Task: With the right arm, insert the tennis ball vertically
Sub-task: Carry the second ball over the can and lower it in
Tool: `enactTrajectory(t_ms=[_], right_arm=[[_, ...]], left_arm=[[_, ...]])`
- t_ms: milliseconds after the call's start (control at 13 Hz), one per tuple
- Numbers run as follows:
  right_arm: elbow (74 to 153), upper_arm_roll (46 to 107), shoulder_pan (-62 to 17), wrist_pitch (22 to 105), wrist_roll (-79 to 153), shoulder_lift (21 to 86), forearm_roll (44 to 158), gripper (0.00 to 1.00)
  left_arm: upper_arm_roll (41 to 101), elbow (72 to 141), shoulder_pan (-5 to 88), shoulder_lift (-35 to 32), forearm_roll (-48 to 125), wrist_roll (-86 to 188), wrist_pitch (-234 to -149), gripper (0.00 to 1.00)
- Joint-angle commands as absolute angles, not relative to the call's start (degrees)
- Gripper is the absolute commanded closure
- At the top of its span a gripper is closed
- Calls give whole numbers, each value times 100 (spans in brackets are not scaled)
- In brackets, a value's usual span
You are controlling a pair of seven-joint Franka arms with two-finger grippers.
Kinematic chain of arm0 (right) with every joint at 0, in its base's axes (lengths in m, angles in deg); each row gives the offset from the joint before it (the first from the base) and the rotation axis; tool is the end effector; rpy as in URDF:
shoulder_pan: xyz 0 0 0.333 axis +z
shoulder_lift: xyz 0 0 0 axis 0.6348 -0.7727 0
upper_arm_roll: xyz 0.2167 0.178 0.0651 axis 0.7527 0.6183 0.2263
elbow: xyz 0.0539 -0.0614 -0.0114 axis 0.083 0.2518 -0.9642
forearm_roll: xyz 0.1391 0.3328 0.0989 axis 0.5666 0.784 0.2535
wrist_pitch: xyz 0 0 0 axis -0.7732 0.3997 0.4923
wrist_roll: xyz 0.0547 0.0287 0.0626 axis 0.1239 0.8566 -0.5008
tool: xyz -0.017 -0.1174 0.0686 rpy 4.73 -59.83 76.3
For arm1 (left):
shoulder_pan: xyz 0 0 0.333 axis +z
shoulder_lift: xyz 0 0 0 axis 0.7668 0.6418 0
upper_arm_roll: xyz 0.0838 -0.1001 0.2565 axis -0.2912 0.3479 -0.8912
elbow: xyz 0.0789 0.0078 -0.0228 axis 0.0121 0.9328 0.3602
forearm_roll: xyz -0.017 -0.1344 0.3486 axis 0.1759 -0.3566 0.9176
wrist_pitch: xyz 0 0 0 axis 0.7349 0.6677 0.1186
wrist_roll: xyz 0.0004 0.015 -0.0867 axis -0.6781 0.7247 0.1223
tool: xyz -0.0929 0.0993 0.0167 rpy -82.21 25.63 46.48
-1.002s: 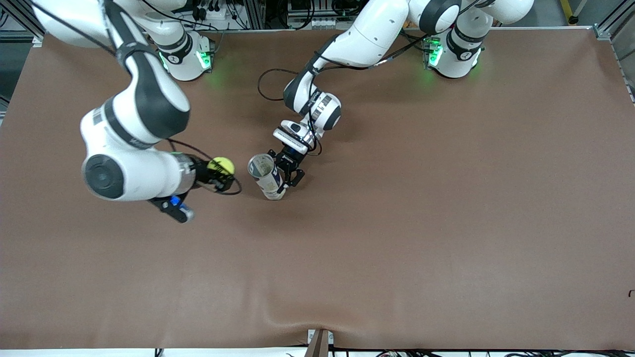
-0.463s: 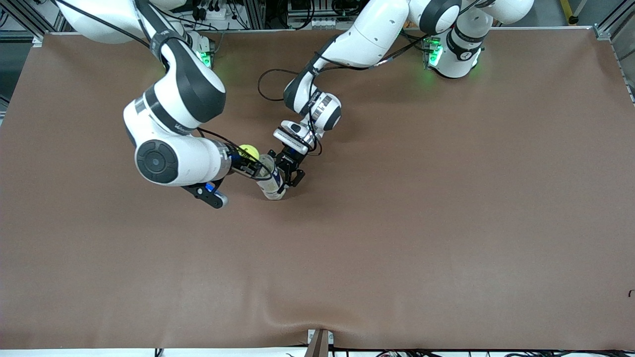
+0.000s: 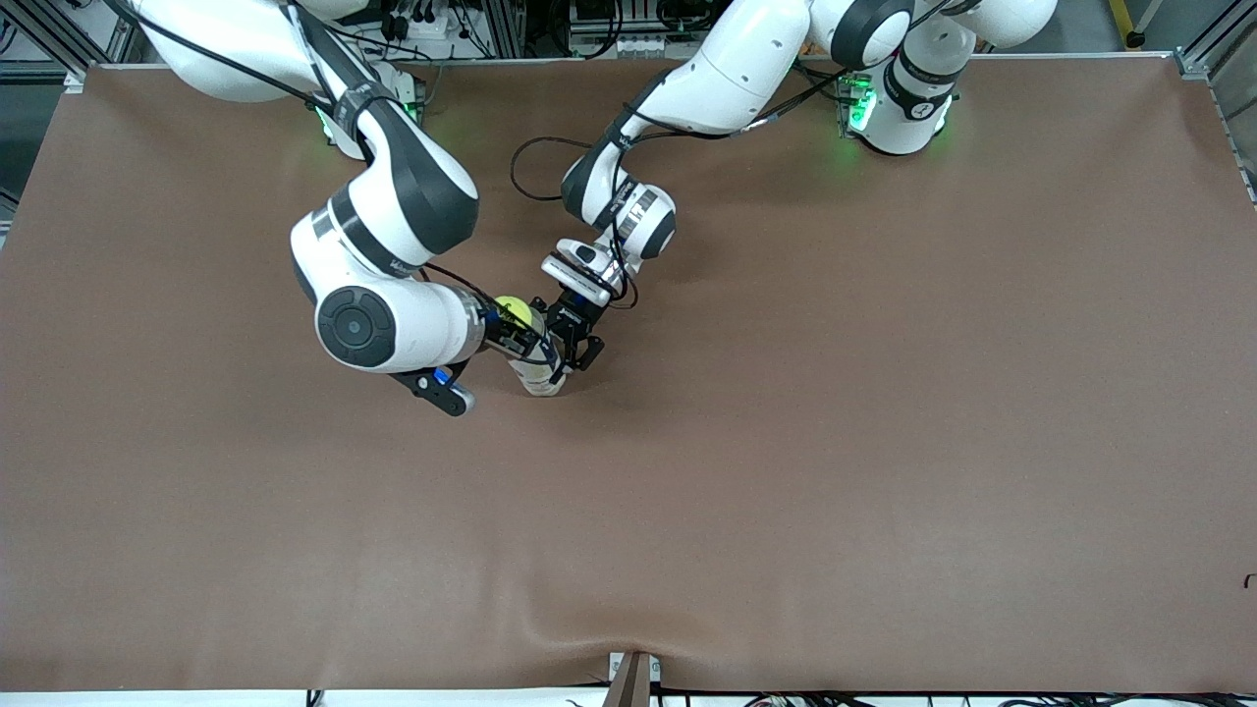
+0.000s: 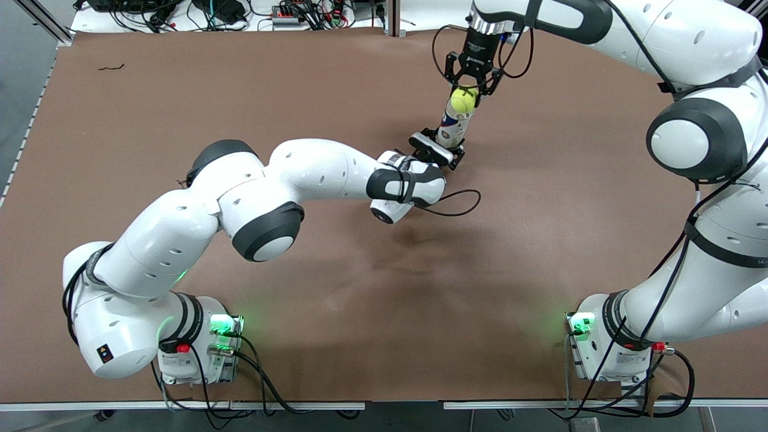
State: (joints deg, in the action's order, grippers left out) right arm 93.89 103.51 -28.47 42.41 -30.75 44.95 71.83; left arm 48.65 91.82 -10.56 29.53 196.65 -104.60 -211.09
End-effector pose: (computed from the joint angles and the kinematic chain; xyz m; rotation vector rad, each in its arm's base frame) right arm 0.5461 0.3276 0.3451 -2.9095 0.8689 0.6506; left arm 0.3901 -0.5787 0.0818 2.0344 -0.7170 1.7188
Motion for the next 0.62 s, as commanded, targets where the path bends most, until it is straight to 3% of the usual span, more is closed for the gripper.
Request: enactTrajectory(t_ms=[0,154,540], right_arm=[[9402,10347,-2797,4313,-3259,4511,7086,83],[9394,10338,-2815,4330,-3259,4449,7060,0],[9350,10338,-2824,4313,-3251,4458,7051,0]], left_arm=[[4746,9249,-1066,2945,20852,-12700,-21400,22],[4755,9258,-1066,2945,20852,-12700,-21400,22],[4755,9284,-1066,2945,20852,-12700,-21400,22]])
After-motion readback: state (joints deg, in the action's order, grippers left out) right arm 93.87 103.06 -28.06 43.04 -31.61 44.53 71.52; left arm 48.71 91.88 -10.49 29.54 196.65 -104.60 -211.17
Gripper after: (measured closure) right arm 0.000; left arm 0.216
